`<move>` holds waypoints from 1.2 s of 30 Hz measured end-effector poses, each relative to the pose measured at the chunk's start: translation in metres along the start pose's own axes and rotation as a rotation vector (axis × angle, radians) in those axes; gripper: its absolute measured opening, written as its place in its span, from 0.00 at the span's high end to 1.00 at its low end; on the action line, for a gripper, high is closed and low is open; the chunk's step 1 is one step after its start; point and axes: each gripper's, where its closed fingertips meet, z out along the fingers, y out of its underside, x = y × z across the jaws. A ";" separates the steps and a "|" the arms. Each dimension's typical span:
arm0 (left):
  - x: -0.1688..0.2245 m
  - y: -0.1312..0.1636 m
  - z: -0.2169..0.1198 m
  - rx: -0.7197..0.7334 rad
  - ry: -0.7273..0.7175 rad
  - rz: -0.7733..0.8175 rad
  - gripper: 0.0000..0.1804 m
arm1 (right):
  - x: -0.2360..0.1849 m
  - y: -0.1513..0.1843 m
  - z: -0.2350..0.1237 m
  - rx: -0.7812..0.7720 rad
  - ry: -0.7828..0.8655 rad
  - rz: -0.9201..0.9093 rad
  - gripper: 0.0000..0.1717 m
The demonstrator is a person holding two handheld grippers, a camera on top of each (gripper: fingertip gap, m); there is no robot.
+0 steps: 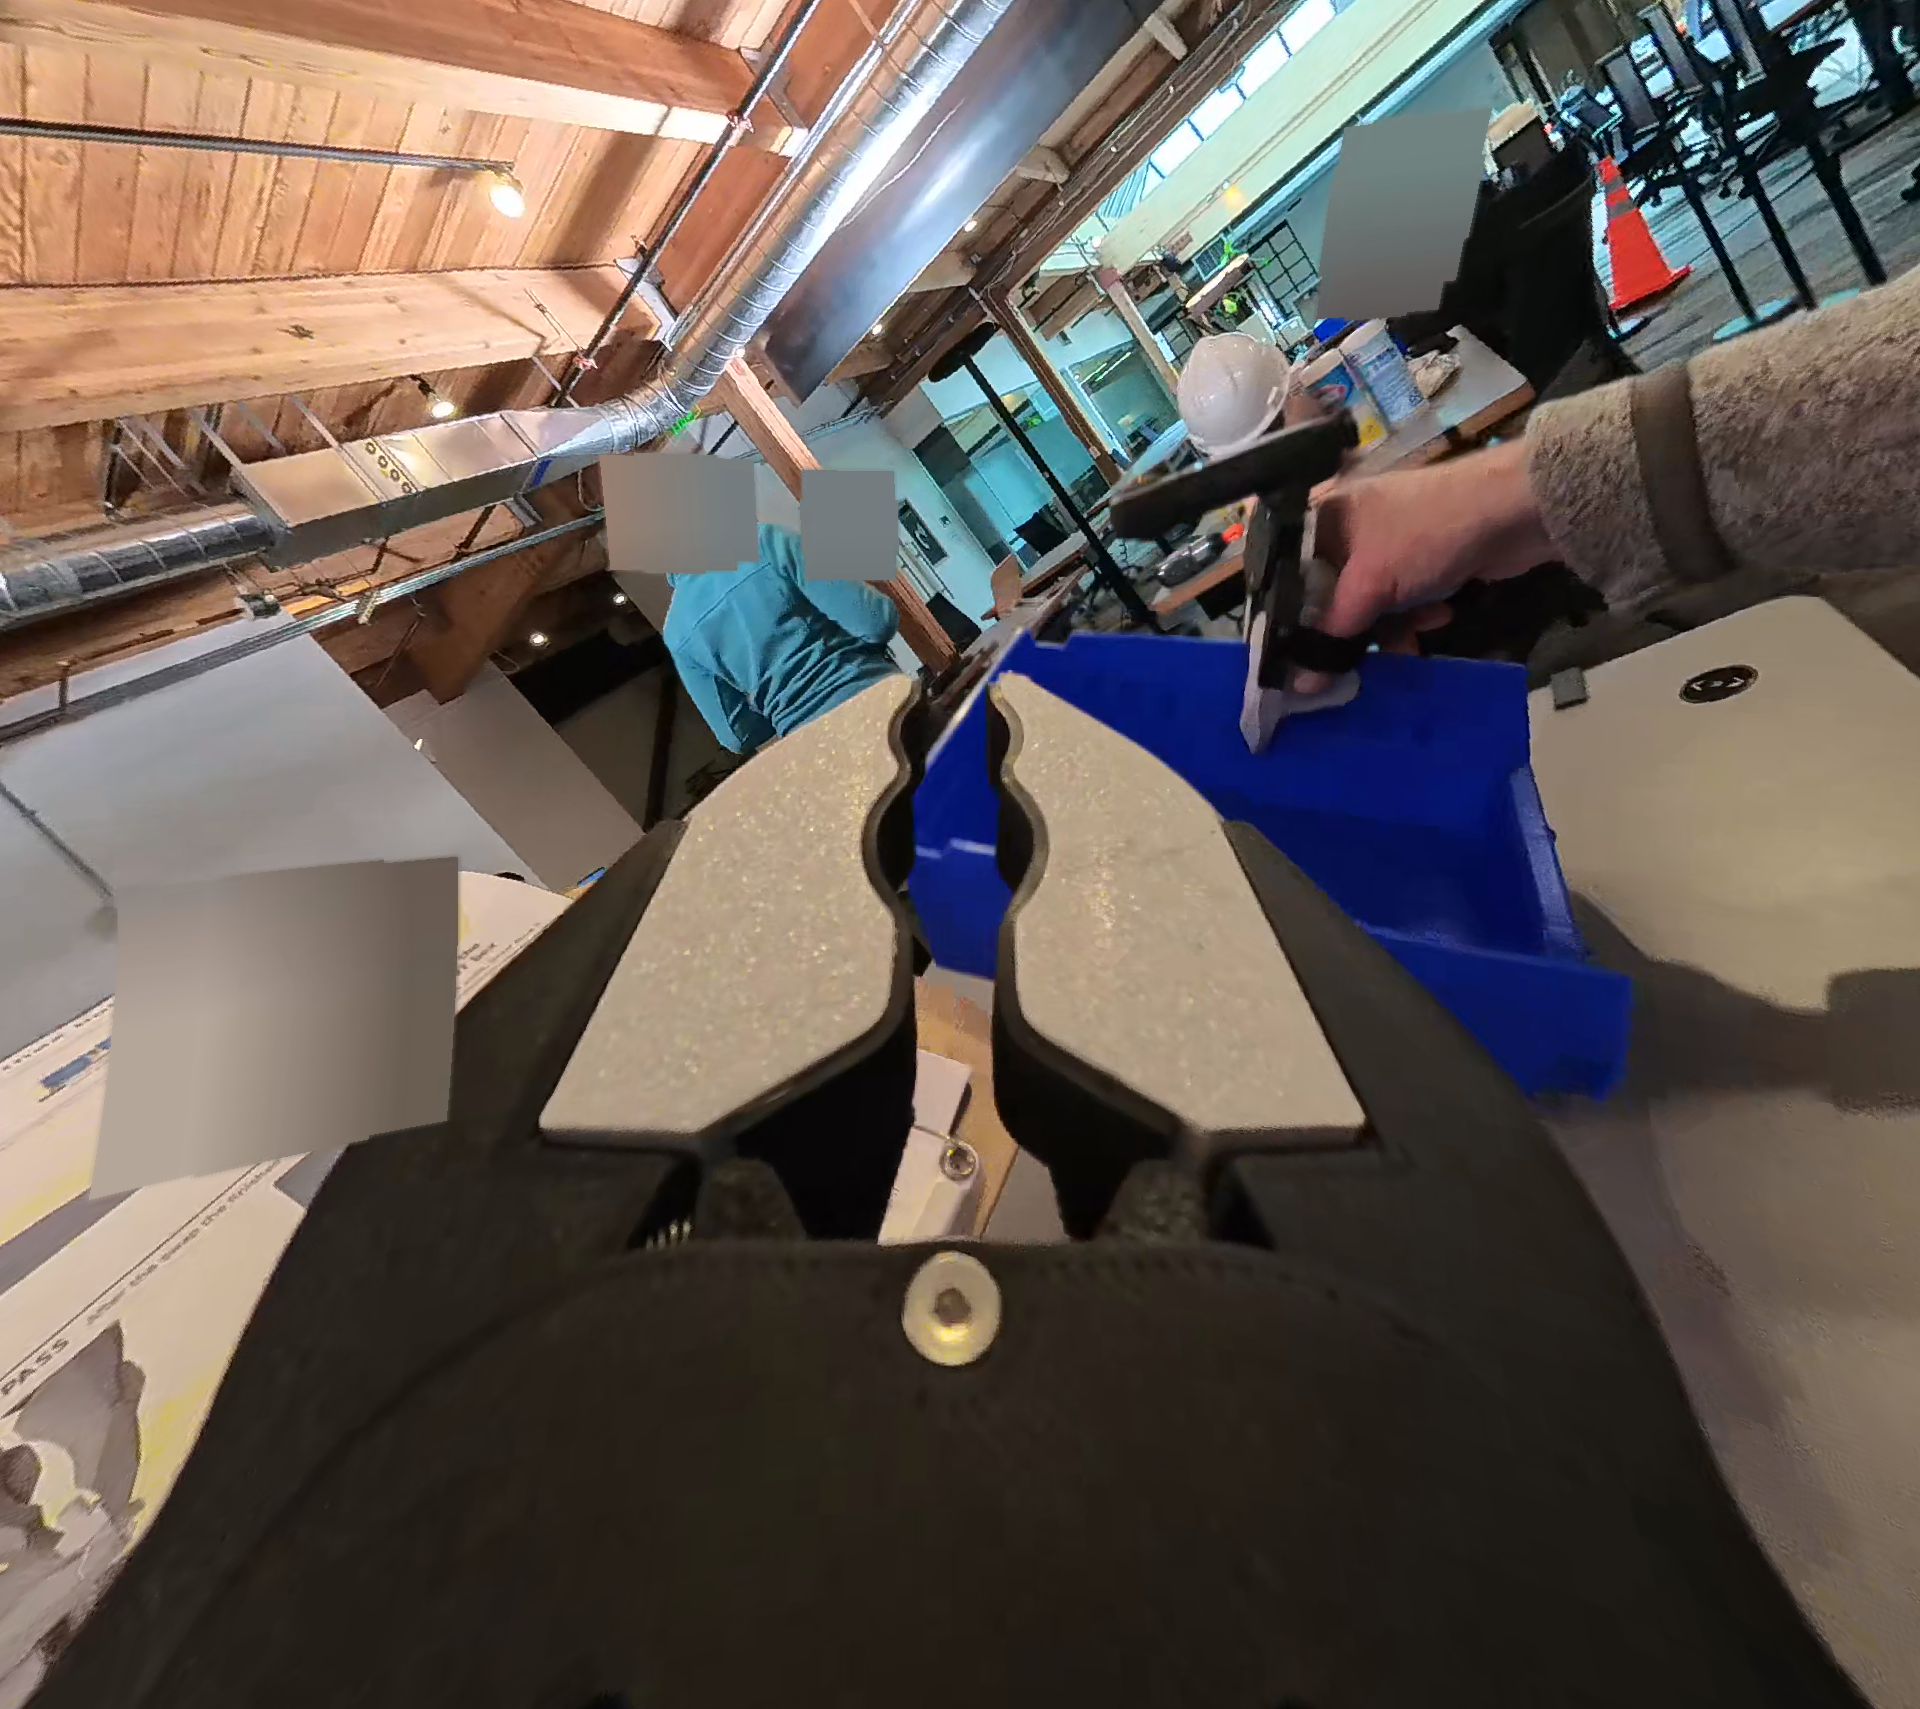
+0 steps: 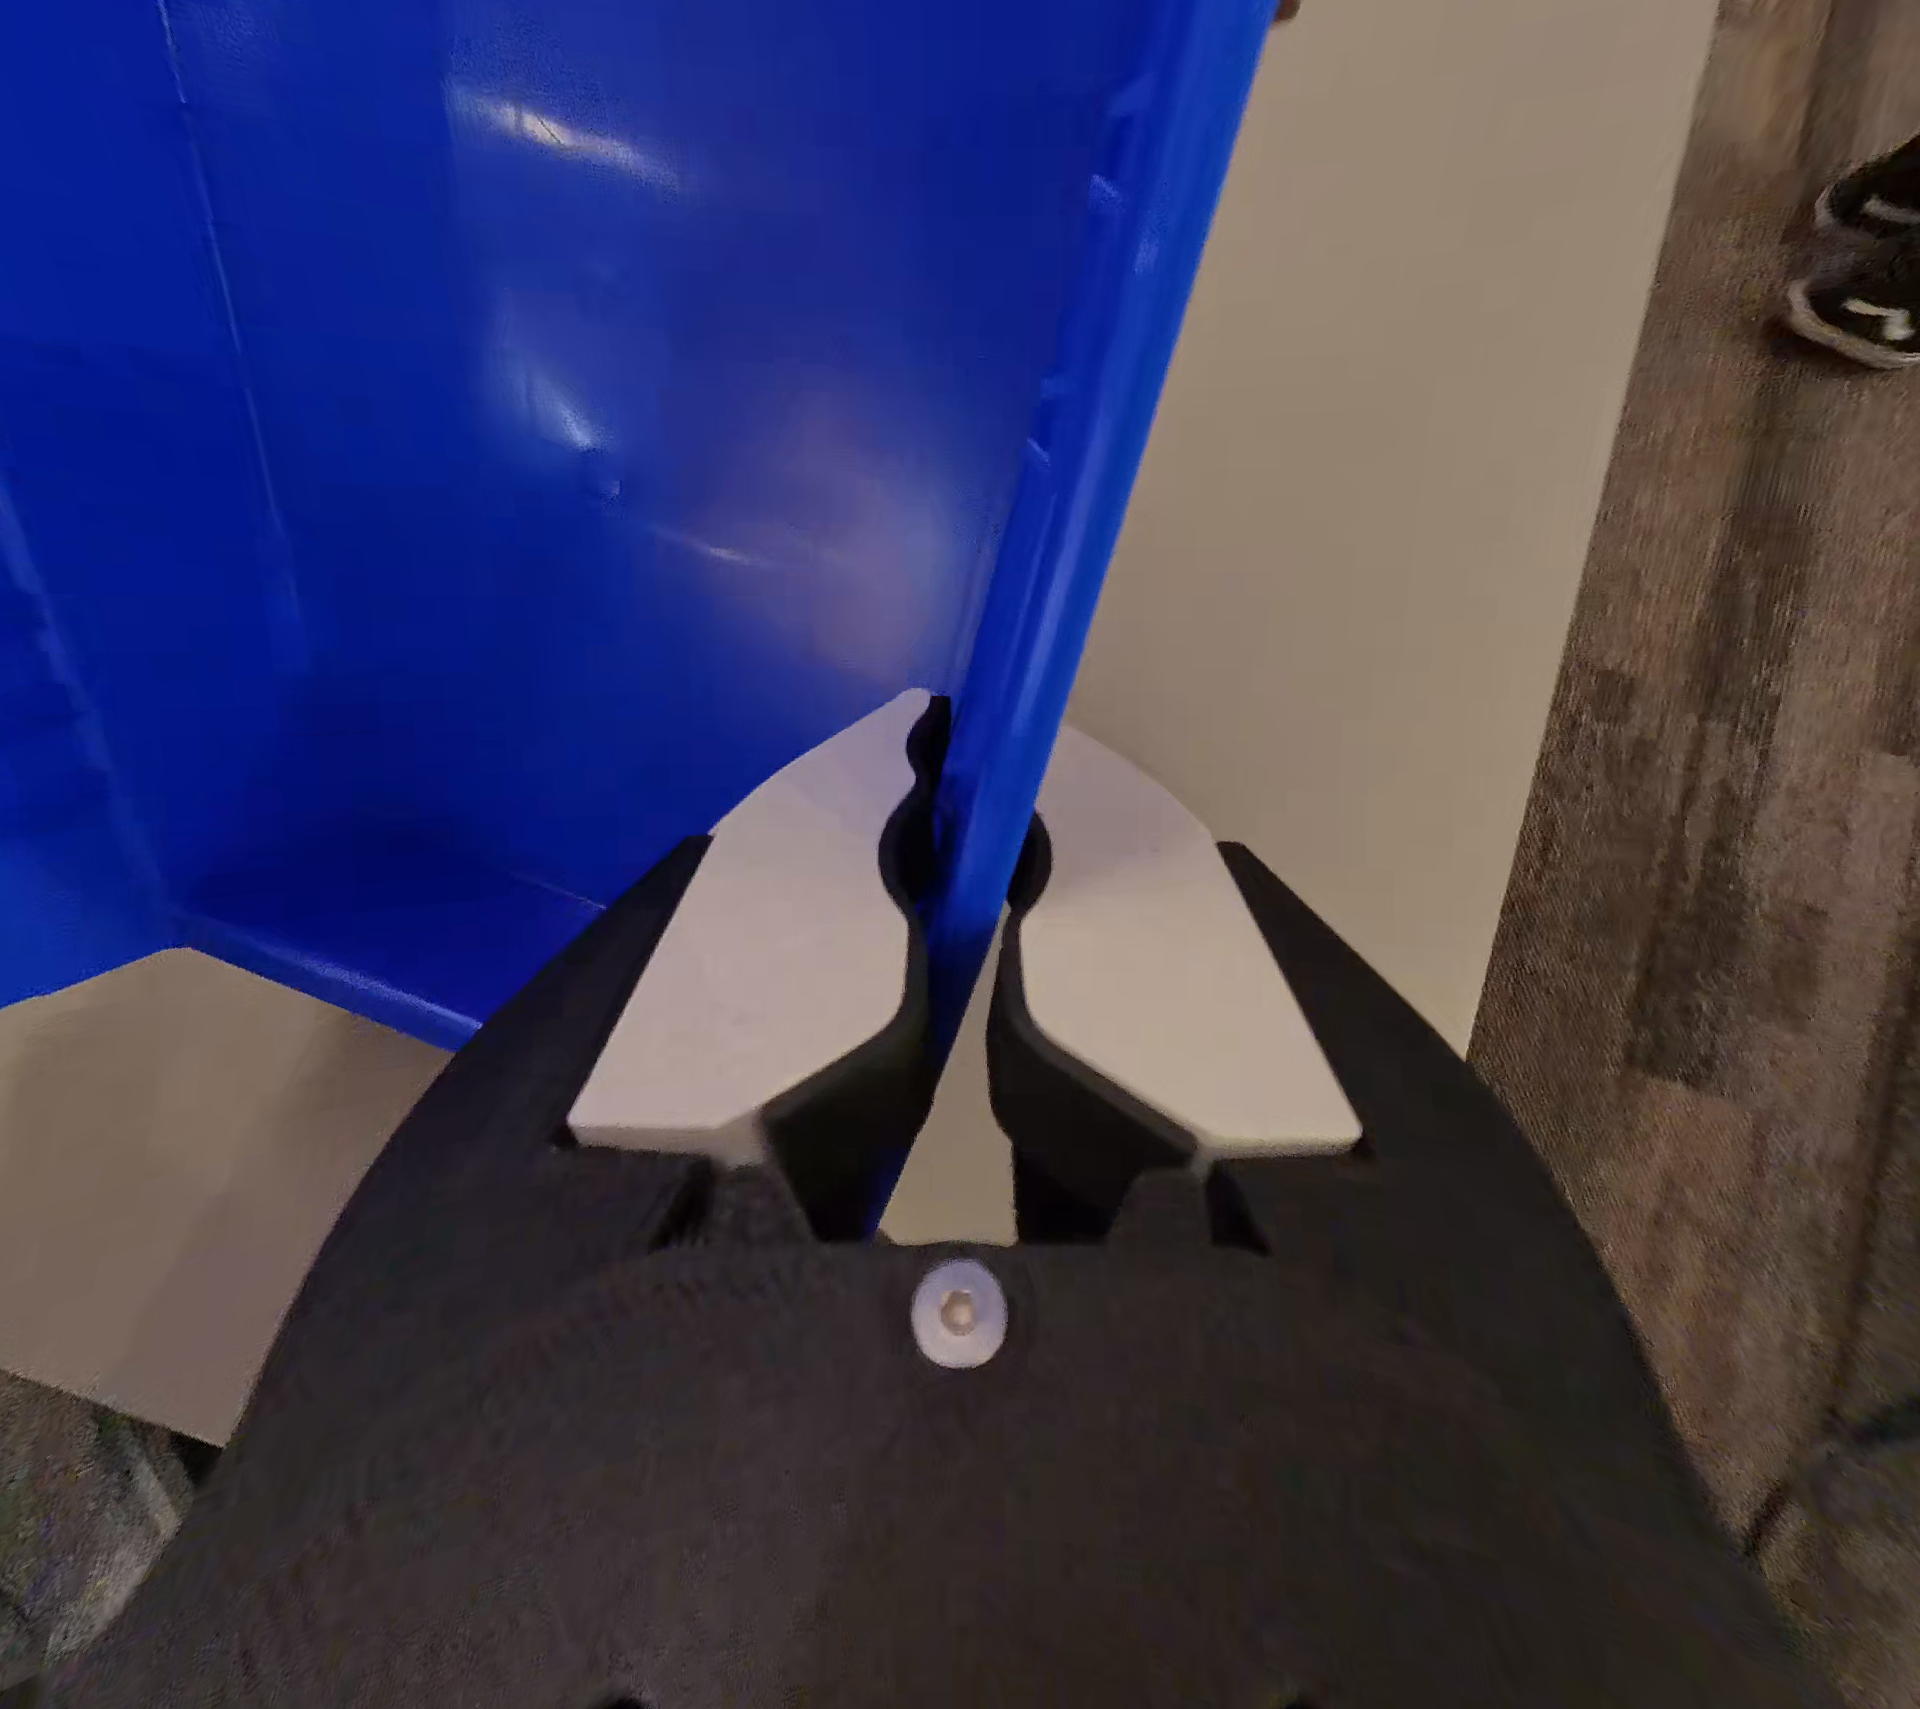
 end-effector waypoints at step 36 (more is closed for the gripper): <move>-0.092 0.009 -0.006 -0.014 -0.171 -0.045 0.96 | 0.030 -0.068 0.141 -0.248 -0.045 0.030 0.77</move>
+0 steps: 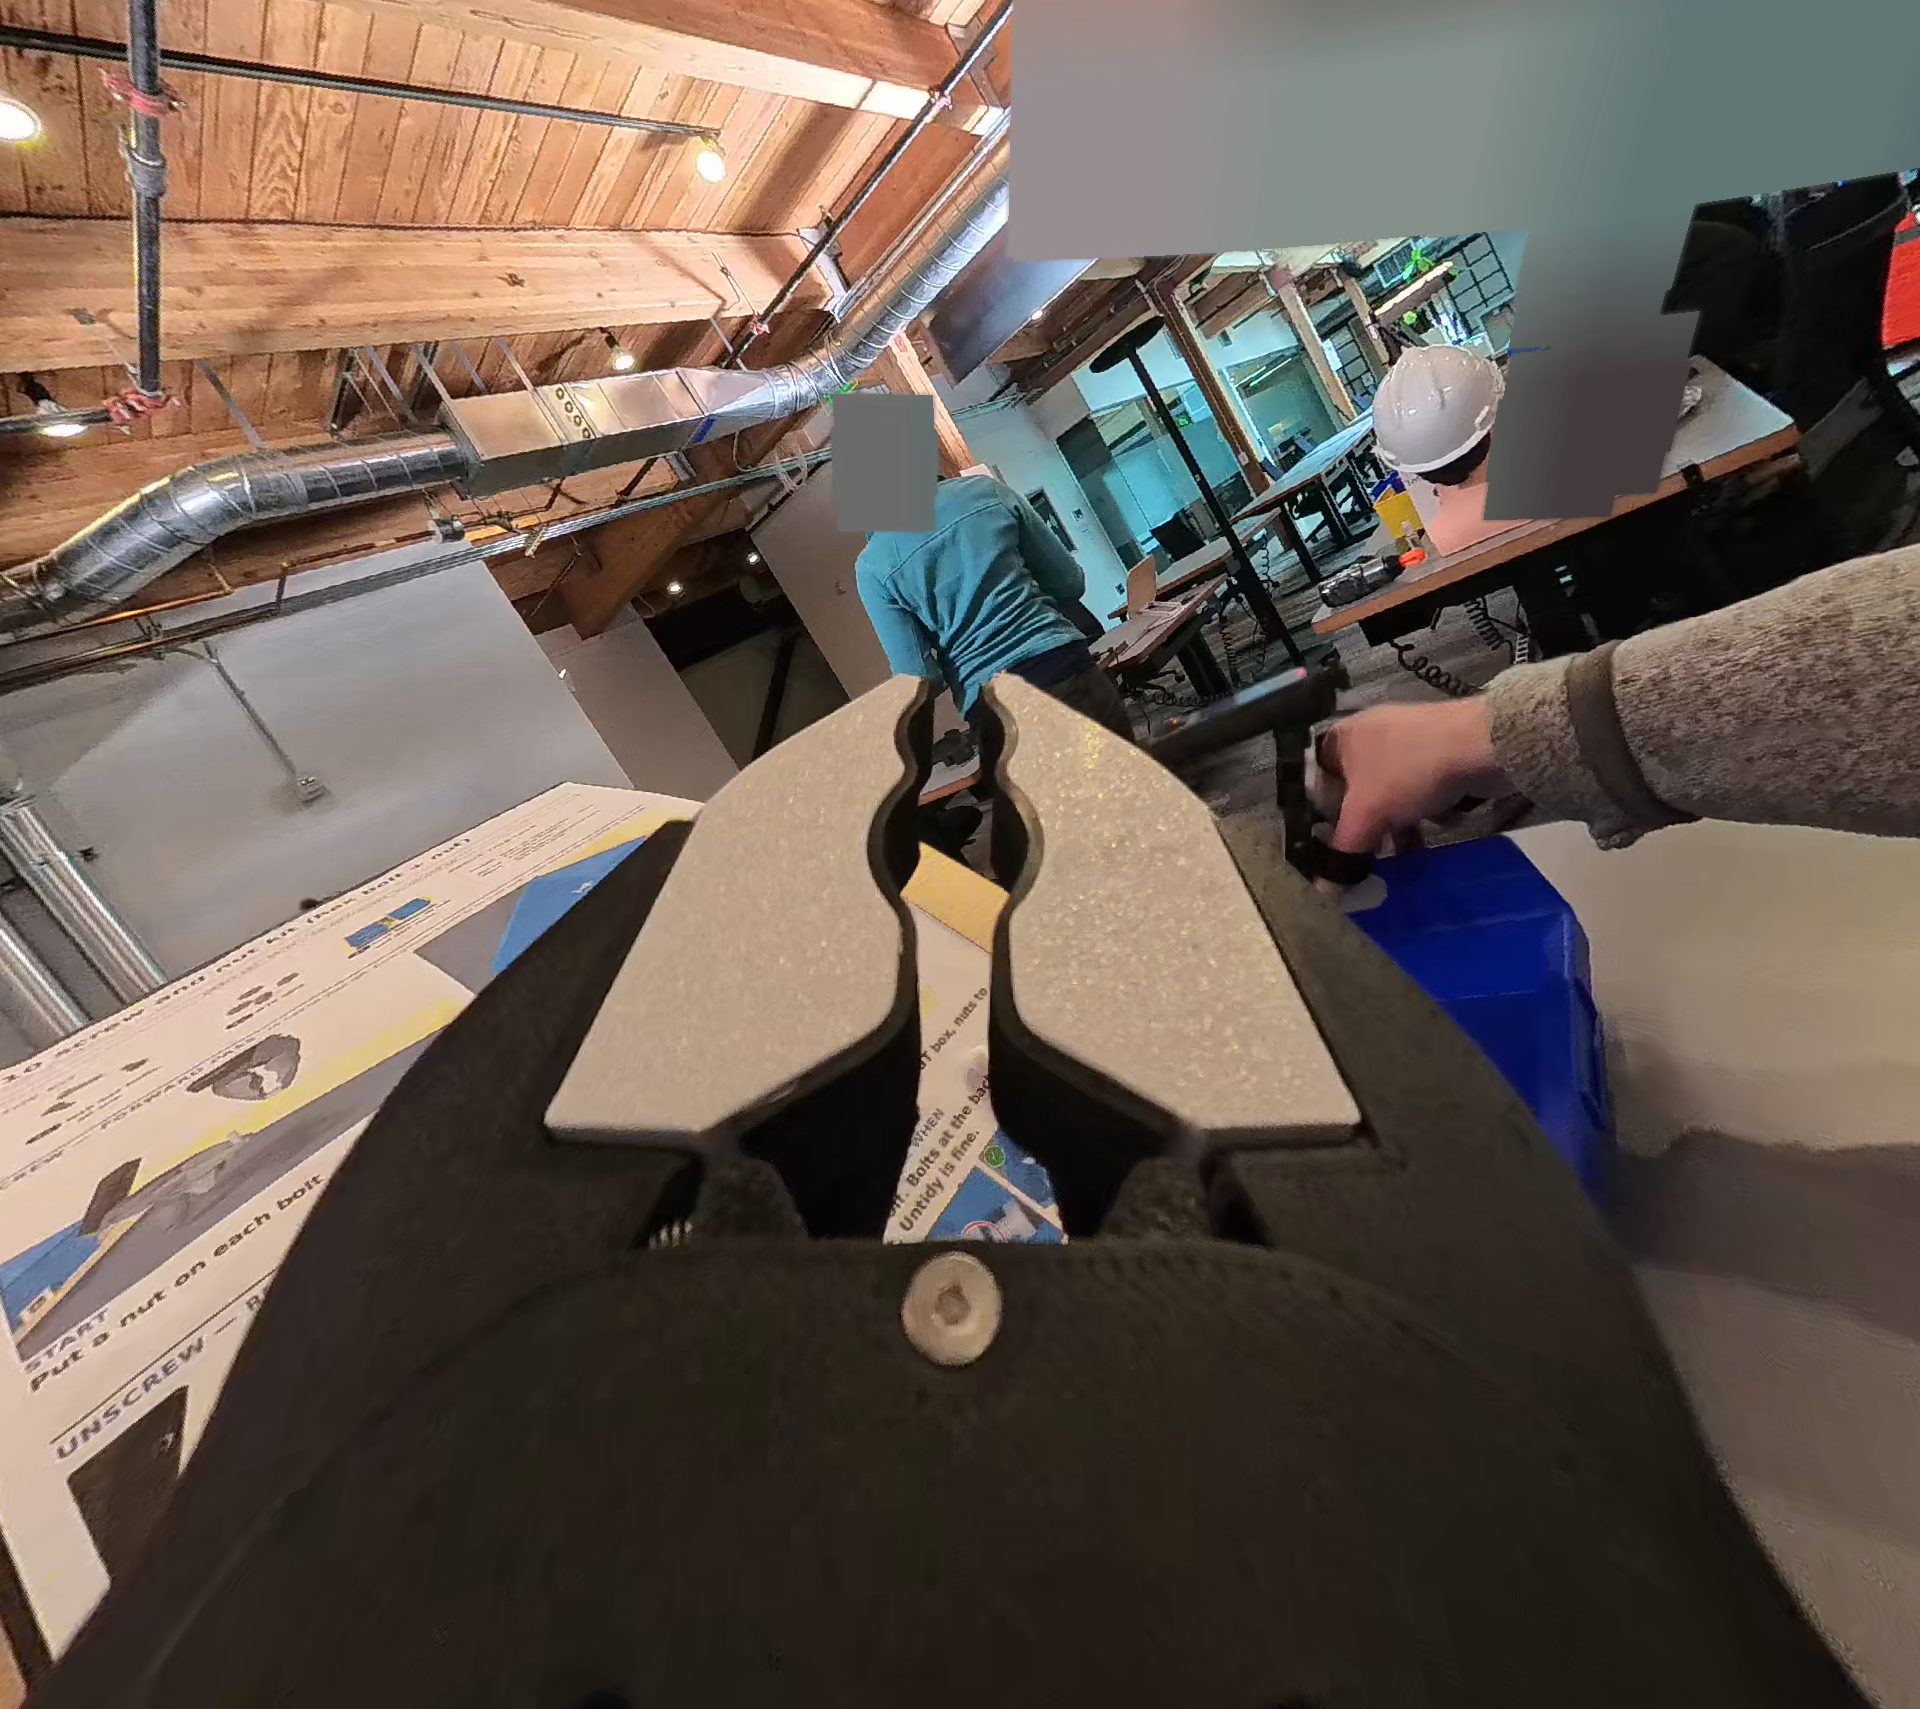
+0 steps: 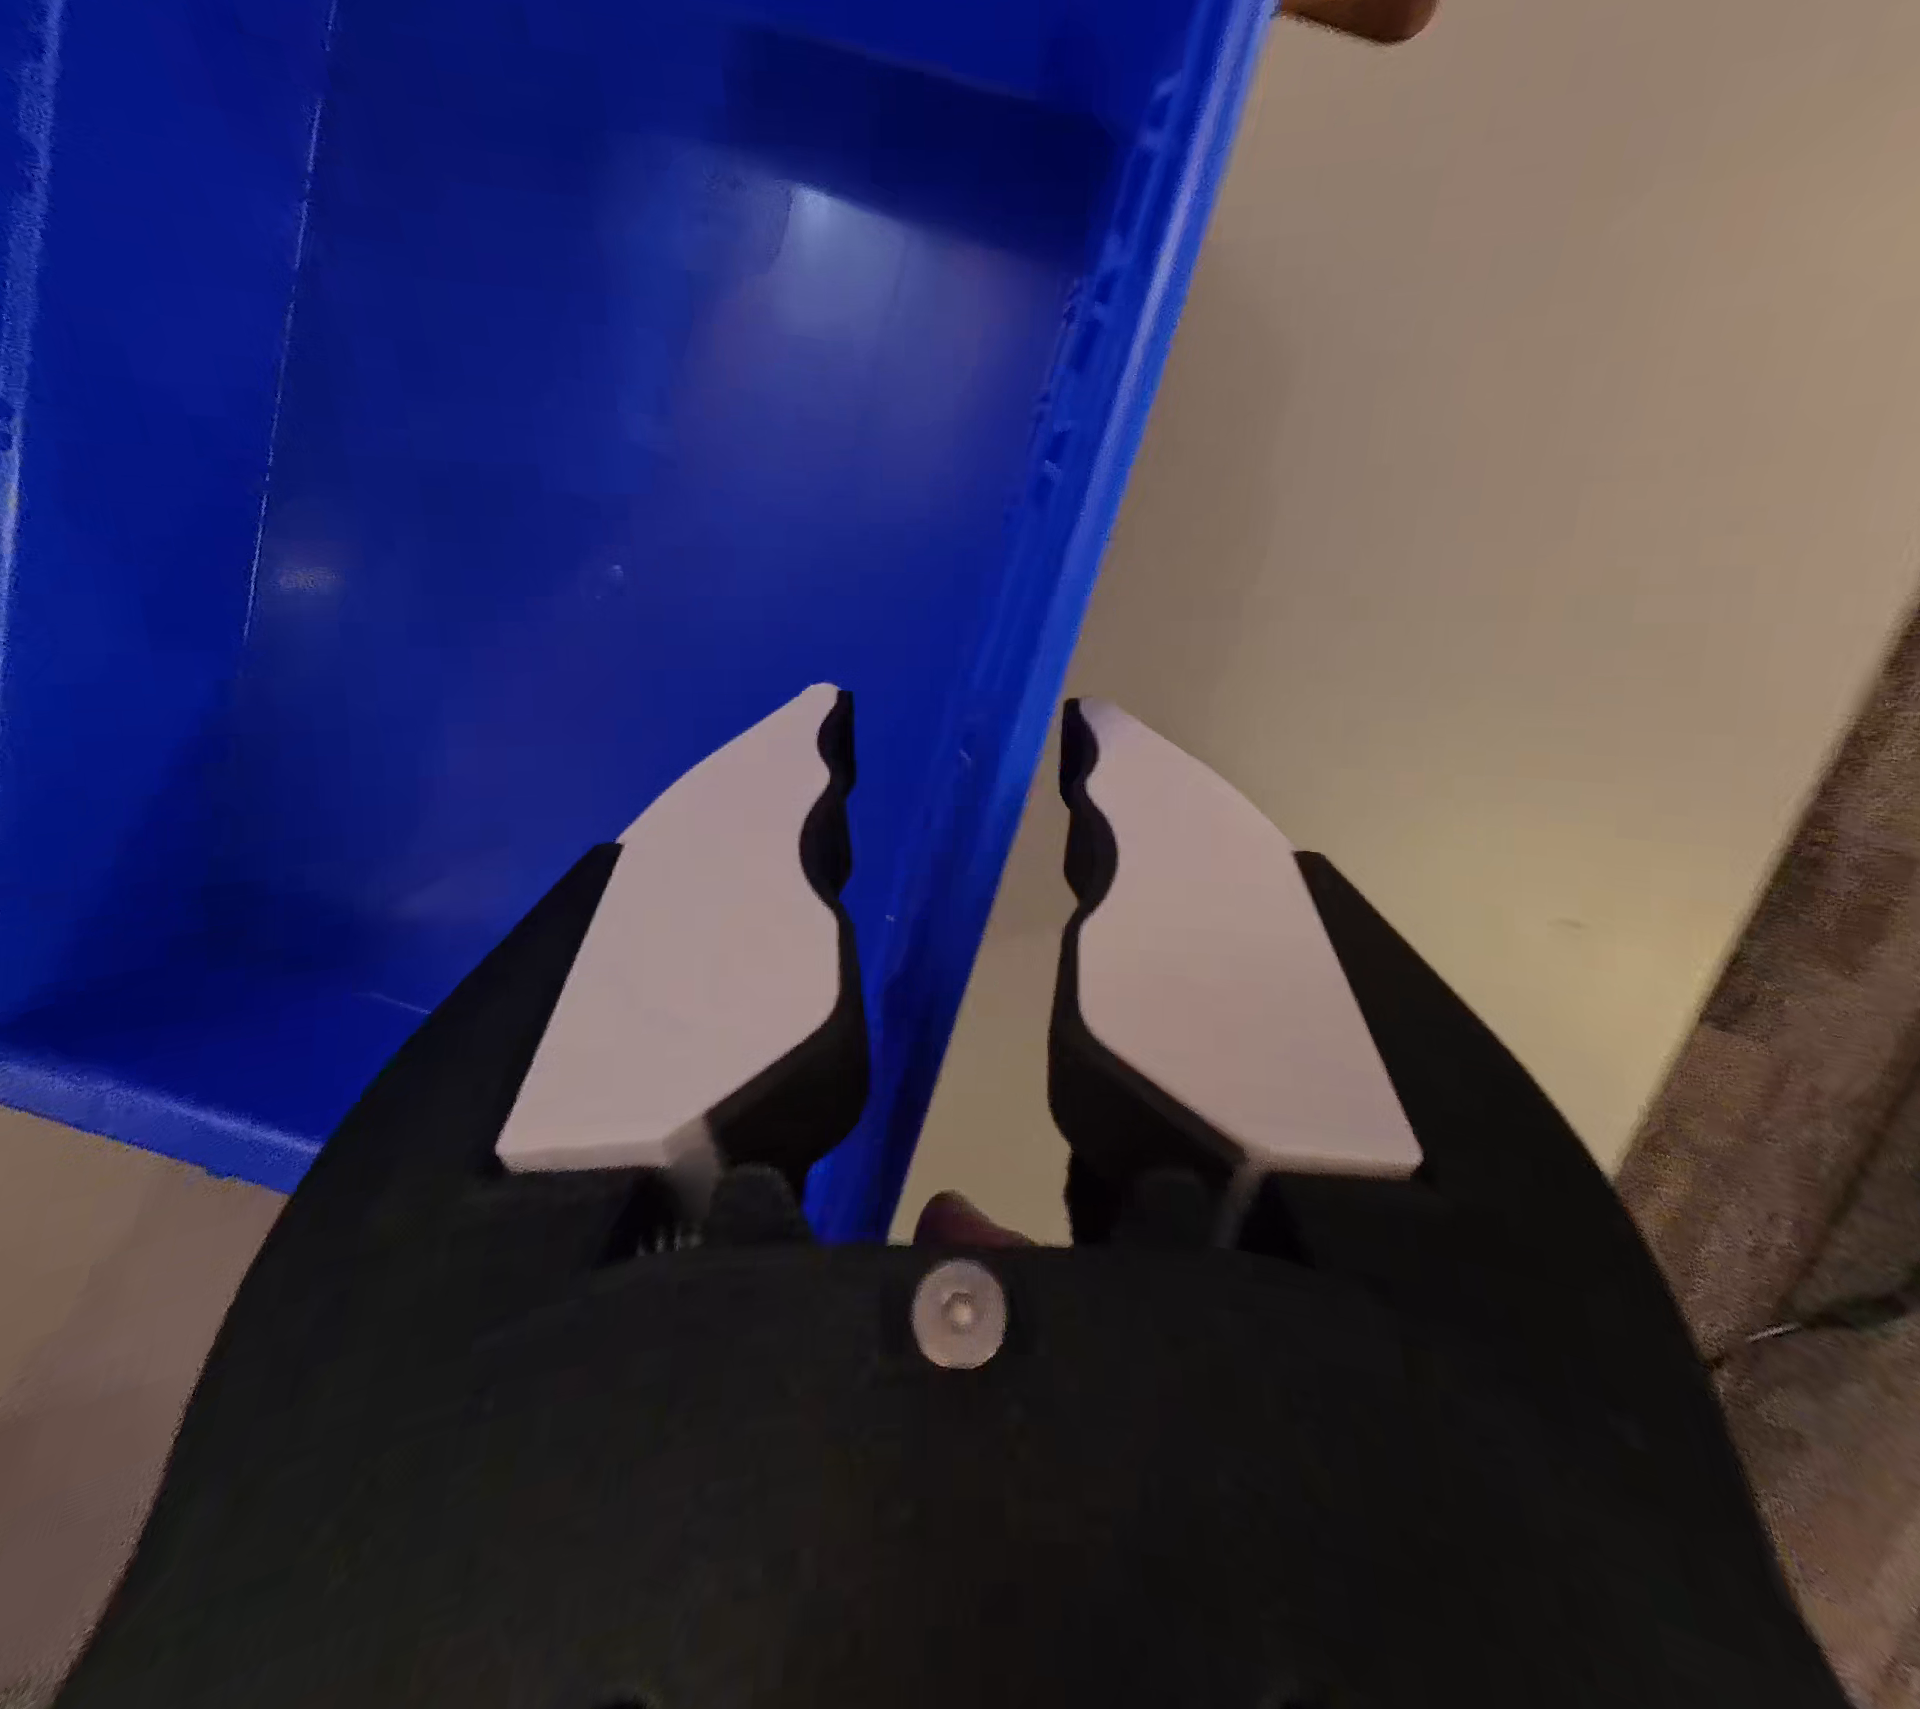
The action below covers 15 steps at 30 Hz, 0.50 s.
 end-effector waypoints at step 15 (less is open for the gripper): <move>0.040 0.009 0.013 -0.028 0.111 -0.020 0.97 | -0.098 0.035 -0.154 0.592 0.077 -0.159 0.83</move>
